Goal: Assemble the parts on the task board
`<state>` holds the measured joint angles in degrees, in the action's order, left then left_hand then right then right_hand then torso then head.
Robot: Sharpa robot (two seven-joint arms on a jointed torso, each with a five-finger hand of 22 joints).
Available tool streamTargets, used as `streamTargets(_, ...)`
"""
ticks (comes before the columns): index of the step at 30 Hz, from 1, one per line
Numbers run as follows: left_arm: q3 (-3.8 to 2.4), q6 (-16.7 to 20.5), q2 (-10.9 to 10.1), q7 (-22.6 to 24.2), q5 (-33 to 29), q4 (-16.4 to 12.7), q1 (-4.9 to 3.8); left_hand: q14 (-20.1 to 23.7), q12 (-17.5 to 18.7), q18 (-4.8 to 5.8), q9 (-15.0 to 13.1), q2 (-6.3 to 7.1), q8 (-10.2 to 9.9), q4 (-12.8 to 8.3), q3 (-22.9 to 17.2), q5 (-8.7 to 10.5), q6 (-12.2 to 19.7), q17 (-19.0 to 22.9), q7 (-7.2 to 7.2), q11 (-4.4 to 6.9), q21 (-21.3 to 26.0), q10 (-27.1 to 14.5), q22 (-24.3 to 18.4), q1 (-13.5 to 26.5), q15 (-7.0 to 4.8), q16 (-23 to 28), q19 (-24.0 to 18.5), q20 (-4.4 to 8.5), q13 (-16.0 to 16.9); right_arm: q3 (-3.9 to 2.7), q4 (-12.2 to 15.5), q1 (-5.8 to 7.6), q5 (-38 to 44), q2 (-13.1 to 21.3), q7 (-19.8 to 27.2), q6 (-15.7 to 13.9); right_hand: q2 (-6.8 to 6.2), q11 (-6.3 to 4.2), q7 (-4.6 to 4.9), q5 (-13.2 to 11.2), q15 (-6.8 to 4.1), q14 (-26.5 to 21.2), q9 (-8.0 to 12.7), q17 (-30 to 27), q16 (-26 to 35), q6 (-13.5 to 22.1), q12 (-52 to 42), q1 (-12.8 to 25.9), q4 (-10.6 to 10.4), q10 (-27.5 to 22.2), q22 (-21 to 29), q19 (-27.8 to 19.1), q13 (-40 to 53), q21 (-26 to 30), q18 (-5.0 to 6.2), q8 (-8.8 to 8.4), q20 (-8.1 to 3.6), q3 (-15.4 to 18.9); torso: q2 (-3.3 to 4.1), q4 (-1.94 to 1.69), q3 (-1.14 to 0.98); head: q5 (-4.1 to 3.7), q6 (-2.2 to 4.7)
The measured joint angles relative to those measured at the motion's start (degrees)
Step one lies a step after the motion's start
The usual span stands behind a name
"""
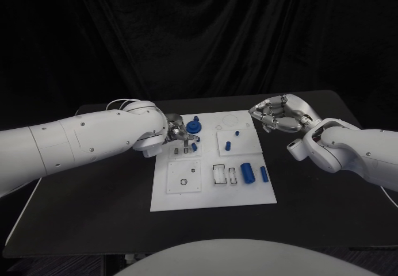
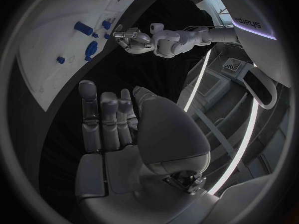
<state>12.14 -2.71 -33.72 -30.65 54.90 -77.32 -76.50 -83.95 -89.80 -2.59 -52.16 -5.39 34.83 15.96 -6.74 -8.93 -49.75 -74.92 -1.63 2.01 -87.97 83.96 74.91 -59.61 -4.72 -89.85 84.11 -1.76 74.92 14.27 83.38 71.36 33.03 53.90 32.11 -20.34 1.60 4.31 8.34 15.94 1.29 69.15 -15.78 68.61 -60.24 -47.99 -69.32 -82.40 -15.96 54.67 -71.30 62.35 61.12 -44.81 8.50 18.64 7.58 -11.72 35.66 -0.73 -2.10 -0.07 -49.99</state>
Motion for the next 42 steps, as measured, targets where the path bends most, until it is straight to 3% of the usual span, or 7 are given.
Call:
streamTargets(7,0.00,0.7,0.6,0.9,0.0,1.0,0.49,0.1,0.0,-0.01,-0.2,0.00,-2.6,0.0,0.0,-0.55,0.0,0.0,0.00,0.00,0.2,0.0,0.0,0.0,-0.10,0.0,-0.1,0.14,0.0,0.00,0.0,-0.01,0.0,0.0,-0.1,0.3,0.00,0.00,0.18,0.0,0.00,0.0,0.0,0.0,0.0,0.2,0.0,0.0,0.0,0.0,0.0,0.0,-0.1,0.0,0.00,0.00,0.00,0.0,-0.08,-0.05,0.00,-0.09,0.00)
streamTargets(14,0.00,1.2,1.2,1.8,0.0,1.9,1.41,0.1,0.0,0.00,0.5,-0.31,-5.8,-0.2,0.2,-0.78,-0.5,0.0,-0.52,-0.01,0.6,0.0,0.0,-0.3,-0.09,0.0,-0.1,0.13,0.0,0.00,0.0,-0.02,0.0,0.0,-0.3,0.6,0.00,0.00,0.18,0.2,0.00,0.0,0.0,0.0,-0.2,0.2,0.0,0.0,-0.2,0.0,0.0,0.0,-0.3,0.2,0.00,0.00,0.00,-0.2,-0.11,0.09,0.00,0.30,0.00)
streamTargets(32,0.00,1.6,2.5,3.2,0.0,4.4,2.71,0.1,0.0,-0.01,0.6,-0.50,-6.9,-0.3,0.3,-1.05,-0.7,0.0,-0.72,-0.01,0.6,0.0,0.0,-0.5,-0.09,0.0,-0.1,0.13,0.0,0.00,-0.3,-0.03,0.0,-0.1,-0.7,1.1,0.00,0.23,0.18,0.2,-0.21,0.2,0.0,0.0,-0.2,0.2,0.0,0.0,-0.2,-0.2,0.0,0.0,-0.3,0.2,0.00,0.00,0.00,-0.2,-0.18,0.05,-0.02,0.10,0.00)
streamTargets(42,0.00,1.6,2.8,3.5,0.0,5.1,2.95,0.1,0.0,0.00,0.6,-0.31,-7.3,-0.6,0.3,-1.29,-1.1,0.0,-0.71,-0.01,0.6,0.0,0.0,-0.8,-0.09,0.0,-0.1,0.13,0.0,0.00,-0.4,-0.03,0.0,-0.2,-0.9,1.3,0.00,0.22,0.18,0.2,-0.21,0.2,0.0,0.0,-0.2,0.2,0.0,0.0,-0.2,-0.2,0.0,0.0,-0.3,0.2,-0.01,0.00,0.00,-0.2,-0.12,0.07,0.02,-0.11,0.00)
